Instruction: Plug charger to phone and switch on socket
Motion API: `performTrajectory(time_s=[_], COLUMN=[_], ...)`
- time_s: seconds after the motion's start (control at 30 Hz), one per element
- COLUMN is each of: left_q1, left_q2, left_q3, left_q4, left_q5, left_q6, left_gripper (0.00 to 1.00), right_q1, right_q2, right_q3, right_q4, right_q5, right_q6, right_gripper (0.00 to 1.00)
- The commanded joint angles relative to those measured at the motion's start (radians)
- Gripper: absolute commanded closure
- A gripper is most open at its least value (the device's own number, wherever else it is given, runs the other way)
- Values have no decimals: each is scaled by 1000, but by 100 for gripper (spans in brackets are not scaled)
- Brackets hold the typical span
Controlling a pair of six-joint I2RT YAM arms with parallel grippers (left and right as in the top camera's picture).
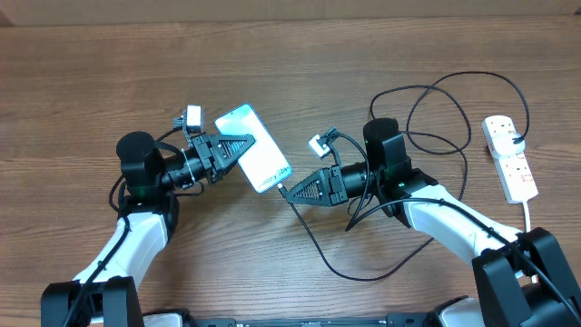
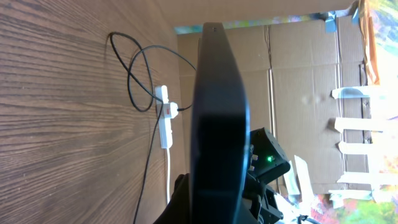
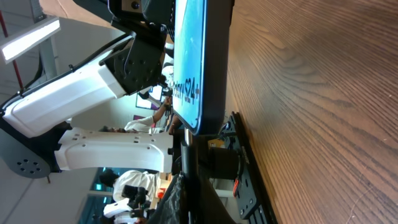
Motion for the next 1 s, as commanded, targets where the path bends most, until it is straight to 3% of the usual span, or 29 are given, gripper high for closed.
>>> performTrajectory(time_s=[0.0,0.97], left_q1=[2,-14], left_q2=[-10,-10], left_q3=[14,14], left_q4=[15,14], left_q5=[19,-4], left_q6=[-14,-17], left_gripper=[95,96], right_q1=[0,0], right_q2=[-18,-18], right_q3=[3,3], right_q4=[3,5], right_q5=[-1,-2], right_q6=[16,39], right_gripper=[96,96])
